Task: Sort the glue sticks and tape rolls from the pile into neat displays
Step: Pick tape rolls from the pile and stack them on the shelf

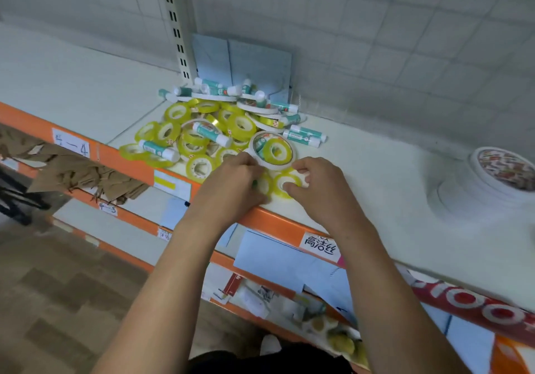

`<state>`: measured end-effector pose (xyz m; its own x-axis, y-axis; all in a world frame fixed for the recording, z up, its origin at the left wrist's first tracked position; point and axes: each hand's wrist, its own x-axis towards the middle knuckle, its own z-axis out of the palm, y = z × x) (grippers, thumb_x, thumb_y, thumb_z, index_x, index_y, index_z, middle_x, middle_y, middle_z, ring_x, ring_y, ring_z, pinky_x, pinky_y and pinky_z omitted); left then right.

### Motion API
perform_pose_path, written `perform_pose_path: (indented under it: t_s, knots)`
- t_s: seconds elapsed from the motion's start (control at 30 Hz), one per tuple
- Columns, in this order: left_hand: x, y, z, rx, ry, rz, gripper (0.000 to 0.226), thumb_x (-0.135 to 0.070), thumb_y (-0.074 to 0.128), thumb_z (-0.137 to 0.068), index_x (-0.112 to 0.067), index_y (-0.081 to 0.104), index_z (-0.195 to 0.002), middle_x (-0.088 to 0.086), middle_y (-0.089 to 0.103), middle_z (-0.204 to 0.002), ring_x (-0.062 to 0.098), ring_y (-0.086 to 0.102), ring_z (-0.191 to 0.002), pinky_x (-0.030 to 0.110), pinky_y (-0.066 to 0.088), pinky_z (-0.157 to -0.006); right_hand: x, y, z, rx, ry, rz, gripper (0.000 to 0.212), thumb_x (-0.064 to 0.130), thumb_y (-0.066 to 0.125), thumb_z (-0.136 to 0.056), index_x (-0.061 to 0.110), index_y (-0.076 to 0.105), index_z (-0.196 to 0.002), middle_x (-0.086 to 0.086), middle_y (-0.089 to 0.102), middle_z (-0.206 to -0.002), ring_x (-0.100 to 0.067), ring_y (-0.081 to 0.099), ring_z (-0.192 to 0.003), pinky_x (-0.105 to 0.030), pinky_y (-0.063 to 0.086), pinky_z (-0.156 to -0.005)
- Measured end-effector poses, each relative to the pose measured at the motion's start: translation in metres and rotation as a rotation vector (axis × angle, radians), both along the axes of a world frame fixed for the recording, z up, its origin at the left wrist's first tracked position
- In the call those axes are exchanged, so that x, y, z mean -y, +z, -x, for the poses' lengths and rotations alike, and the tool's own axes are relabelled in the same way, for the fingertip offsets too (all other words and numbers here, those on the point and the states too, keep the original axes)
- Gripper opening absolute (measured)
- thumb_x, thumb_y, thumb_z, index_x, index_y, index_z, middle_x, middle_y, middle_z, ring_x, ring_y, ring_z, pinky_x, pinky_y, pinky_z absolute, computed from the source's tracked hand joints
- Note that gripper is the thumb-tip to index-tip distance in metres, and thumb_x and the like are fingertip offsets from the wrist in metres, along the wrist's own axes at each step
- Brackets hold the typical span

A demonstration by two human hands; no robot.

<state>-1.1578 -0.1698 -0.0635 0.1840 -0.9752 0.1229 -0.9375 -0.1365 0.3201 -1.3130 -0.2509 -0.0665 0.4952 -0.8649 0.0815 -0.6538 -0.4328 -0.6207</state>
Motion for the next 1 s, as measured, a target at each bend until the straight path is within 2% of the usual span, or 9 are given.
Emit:
perform_pose_path:
  t_s: [0.13, 0.3, 0.37, 0.5, 0.7, 0.8, 1.0]
  knots:
    - [0.006, -0.003, -0.01, -0.017, -0.072, 0.009, 0.039, -0.03, 0.073, -0.078, -0.007, 0.07, -0.11, 0.009, 0.052, -0.113, 0.029, 0.054, -0.104, 0.04, 0.05, -0.082, -0.004, -0.009, -0.01, -0.091, -0.034, -0.022, 0.055, 0.035, 0.077, -0.077, 0.015, 0.059, -0.125, -0.007, 0.057, -0.12, -0.024, 0.054, -0.111, -0.028, 0.04, -0.086]
    - [0.003, 0.001, -0.027, -0.028, -0.131, 0.06, 0.042, -0.03, 0.069, -0.077, -0.006, 0.068, -0.111, 0.009, 0.056, -0.11, 0.027, 0.057, -0.1, 0.029, 0.046, -0.072, -0.014, -0.013, -0.026, -0.203, -0.11, 0.017, 0.046, 0.036, 0.075, -0.078, 0.011, 0.061, -0.114, -0.011, 0.056, -0.11, -0.03, 0.051, -0.105, -0.032, 0.038, -0.085]
    - [0.002, 0.004, -0.034, -0.046, -0.151, 0.08, 0.043, -0.03, 0.069, -0.077, -0.008, 0.067, -0.114, 0.01, 0.058, -0.111, 0.028, 0.057, -0.102, 0.033, 0.049, -0.075, -0.02, -0.011, -0.029, -0.164, -0.142, 0.008, 0.048, 0.031, 0.074, -0.079, 0.01, 0.059, -0.118, -0.012, 0.055, -0.115, -0.03, 0.05, -0.108, -0.032, 0.038, -0.09]
    - [0.002, 0.006, -0.03, -0.112, -0.236, 0.134, 0.049, -0.029, 0.069, -0.078, -0.011, 0.062, -0.123, 0.007, 0.055, -0.115, 0.026, 0.054, -0.108, 0.027, 0.038, -0.077, -0.034, 0.0, -0.017, -0.104, -0.216, 0.068, 0.05, 0.024, 0.074, -0.078, 0.008, 0.058, -0.122, -0.011, 0.058, -0.118, -0.028, 0.053, -0.11, -0.036, 0.039, -0.097]
    - [0.015, 0.006, 0.011, -0.176, -0.443, 0.116, 0.049, -0.036, 0.064, -0.08, -0.017, 0.059, -0.125, -0.001, 0.05, -0.119, 0.019, 0.048, -0.114, 0.027, 0.036, -0.082, -0.062, 0.019, 0.029, -0.108, -0.375, 0.096, 0.045, 0.02, 0.071, -0.077, 0.019, 0.06, -0.121, -0.007, 0.056, -0.113, -0.03, 0.053, -0.104, -0.036, 0.042, -0.093]
    - [0.024, 0.011, 0.041, -0.22, -0.552, 0.137, 0.048, -0.037, 0.062, -0.08, -0.02, 0.059, -0.125, -0.004, 0.048, -0.116, 0.015, 0.047, -0.112, 0.03, 0.042, -0.086, -0.073, 0.026, 0.06, -0.122, -0.466, 0.093, 0.044, 0.02, 0.071, -0.077, 0.02, 0.061, -0.12, -0.005, 0.055, -0.112, -0.029, 0.052, -0.105, -0.037, 0.043, -0.092]
    - [0.035, 0.018, 0.101, -0.247, -0.713, 0.143, 0.046, -0.035, 0.06, -0.084, -0.022, 0.058, -0.128, -0.006, 0.046, -0.118, 0.012, 0.047, -0.111, 0.027, 0.043, -0.087, -0.088, 0.032, 0.12, -0.124, -0.64, 0.089, 0.044, 0.02, 0.07, -0.079, 0.021, 0.06, -0.122, -0.004, 0.055, -0.116, -0.028, 0.053, -0.106, -0.036, 0.046, -0.091]
